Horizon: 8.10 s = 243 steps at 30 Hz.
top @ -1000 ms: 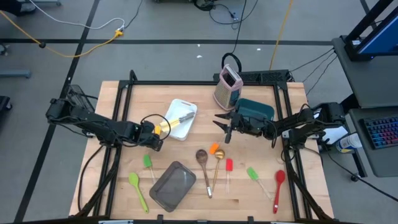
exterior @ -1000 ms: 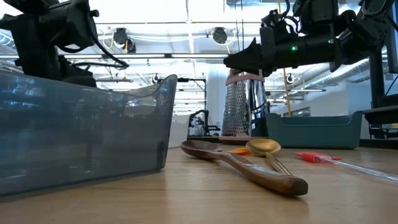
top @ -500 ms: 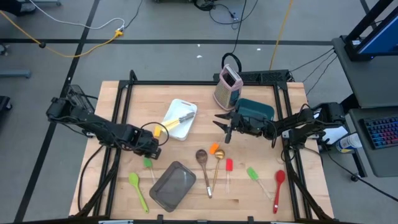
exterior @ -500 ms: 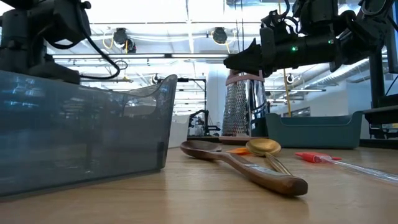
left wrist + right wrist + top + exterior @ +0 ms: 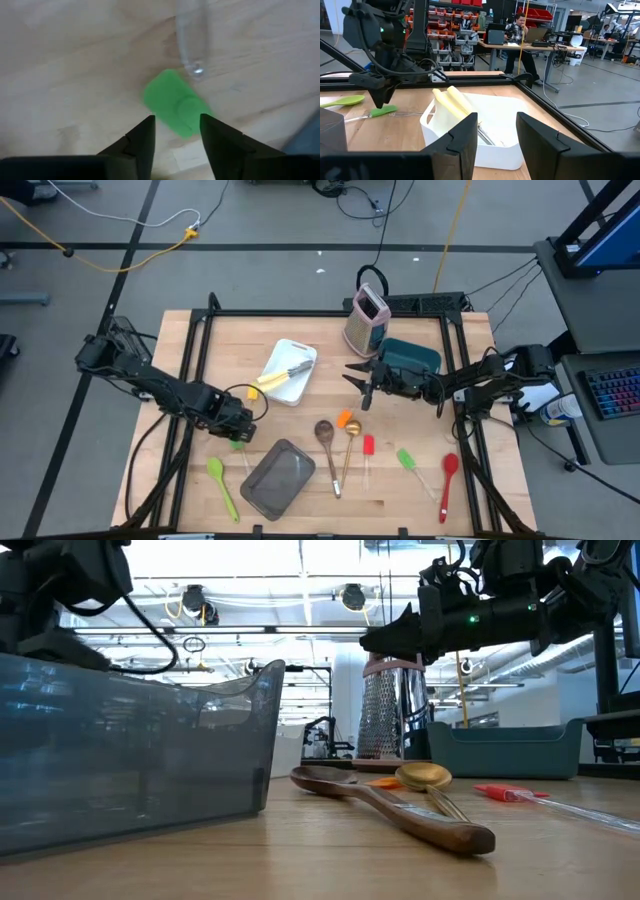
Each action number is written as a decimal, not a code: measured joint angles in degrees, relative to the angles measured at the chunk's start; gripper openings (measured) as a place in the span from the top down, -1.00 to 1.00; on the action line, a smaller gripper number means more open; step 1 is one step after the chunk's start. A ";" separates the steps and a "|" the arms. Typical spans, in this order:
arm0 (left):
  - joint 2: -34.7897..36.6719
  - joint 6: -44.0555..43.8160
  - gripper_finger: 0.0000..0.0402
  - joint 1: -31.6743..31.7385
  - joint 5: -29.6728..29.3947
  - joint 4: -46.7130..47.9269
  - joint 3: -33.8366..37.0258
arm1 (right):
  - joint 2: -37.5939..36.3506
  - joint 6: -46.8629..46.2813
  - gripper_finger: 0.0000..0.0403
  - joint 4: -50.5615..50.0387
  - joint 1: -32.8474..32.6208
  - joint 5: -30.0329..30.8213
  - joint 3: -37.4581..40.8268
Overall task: Pick & Place Kitchen Items
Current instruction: Put the left green spatula into the black bin, then put the yellow spatula into the black bin
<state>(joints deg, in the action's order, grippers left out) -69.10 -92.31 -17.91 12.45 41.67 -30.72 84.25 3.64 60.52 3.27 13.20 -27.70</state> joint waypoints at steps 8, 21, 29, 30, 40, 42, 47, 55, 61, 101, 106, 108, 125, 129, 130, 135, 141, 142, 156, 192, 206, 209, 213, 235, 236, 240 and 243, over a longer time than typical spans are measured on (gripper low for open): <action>0.13 -7.31 -0.15 -1.71 -0.29 -4.11 3.48 | 0.00 0.00 0.37 0.00 0.00 -0.01 0.00; 0.04 -6.66 -0.24 -1.84 -2.29 -7.73 3.57 | 0.00 0.00 0.37 -0.42 0.00 -0.01 -0.04; 0.04 -5.31 -0.13 -1.81 -6.05 -9.06 3.57 | 0.00 -0.11 0.37 -0.81 0.00 -0.01 -0.04; 0.04 -4.76 -0.11 -1.79 -6.35 -9.07 3.57 | 0.00 -0.71 0.37 -0.81 0.00 -0.01 -0.04; 0.02 -3.26 0.18 -1.77 -8.67 -9.02 3.63 | 0.00 -3.43 0.37 -1.46 0.00 -0.01 -0.04; 0.00 -3.25 0.24 -1.77 -9.04 -8.99 3.63 | 0.00 -3.43 0.37 -2.05 0.00 -0.01 -0.04; -0.02 -2.62 0.38 -1.73 -9.85 -8.96 3.65 | 0.00 -3.45 0.37 -2.40 0.00 -0.01 -0.04; -0.04 -1.86 0.66 -1.73 -11.46 -8.90 3.74 | 0.00 -3.47 0.37 -2.54 0.00 -0.01 -0.04; -0.07 -1.86 0.96 -1.71 -12.52 -9.05 3.74 | 0.00 -3.48 0.37 -2.54 0.00 -0.01 -0.04; 0.14 19.17 0.99 -1.73 -29.05 -2.71 -29.82 | 0.00 -3.46 0.37 -2.65 0.00 -0.01 -0.02; -2.27 22.82 1.00 -1.74 -27.63 -11.94 -29.87 | 0.00 -3.47 0.37 -3.14 0.00 -0.01 -0.02; -3.86 22.52 0.99 -2.12 -26.39 -13.33 -29.81 | 0.00 -3.46 0.37 -3.21 0.00 -0.01 0.00; -21.78 14.99 0.99 -1.99 -5.84 -18.24 -29.77 | -0.02 -3.45 0.37 -3.82 0.00 -0.01 0.02; -23.55 13.28 0.99 -2.02 -4.49 -18.28 -29.77 | -0.02 -3.45 0.37 -3.83 0.00 -0.01 0.02; -23.67 13.05 0.99 -1.99 -4.49 -17.97 -29.77 | -0.02 -3.45 0.37 -3.85 0.00 -0.01 0.02; -23.63 12.62 0.98 -1.99 -6.81 -17.57 -29.77 | -0.02 -3.45 0.37 -3.85 0.00 -0.01 0.02; -23.63 12.66 0.98 -2.23 -9.64 -17.75 -29.49 | -0.02 -3.45 0.37 -3.85 0.00 -0.01 0.02; -23.62 12.62 0.98 -2.37 -9.76 -18.06 -29.11 | -0.02 -3.45 0.37 -3.85 0.00 -0.01 0.02; -23.61 0.07 0.96 -3.95 -11.37 -17.47 -22.51 | -0.02 -3.45 0.37 -3.84 0.01 -0.01 0.02; -15.39 8.18 0.72 0.59 -3.45 -18.09 -24.20 | -0.02 -3.45 0.37 -3.87 0.00 -0.01 0.00; -4.74 10.98 0.72 1.44 -21.82 5.33 -24.26 | -0.02 -3.45 0.37 -4.27 0.00 0.01 -0.04; -4.78 11.25 0.72 2.05 -22.76 11.30 -24.24 | -0.02 -3.45 0.37 -4.24 0.00 0.01 -0.04; -5.29 14.87 0.72 3.26 -23.05 13.49 -24.21 | -0.02 -3.45 0.37 -4.26 0.01 0.00 -0.04; -5.11 28.46 0.72 6.38 -24.43 13.77 -24.21 | -0.02 -8.85 0.37 -7.26 0.00 -0.01 -0.04; -5.11 28.80 0.72 6.38 -24.71 13.71 -24.21 | -0.02 -8.98 0.37 -7.26 0.00 -0.01 -0.04; -5.11 28.94 0.72 6.42 -24.95 12.85 -24.21 | -0.02 -9.01 0.37 -7.27 0.00 -0.01 -0.04; -5.14 30.76 0.72 7.15 -24.50 13.16 -24.21 | -0.02 -9.01 0.37 -7.28 0.00 -0.01 -0.04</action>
<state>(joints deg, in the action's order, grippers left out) -74.24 -61.55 -10.76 -12.05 54.83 -54.94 84.23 -5.37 53.23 3.27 13.19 -27.75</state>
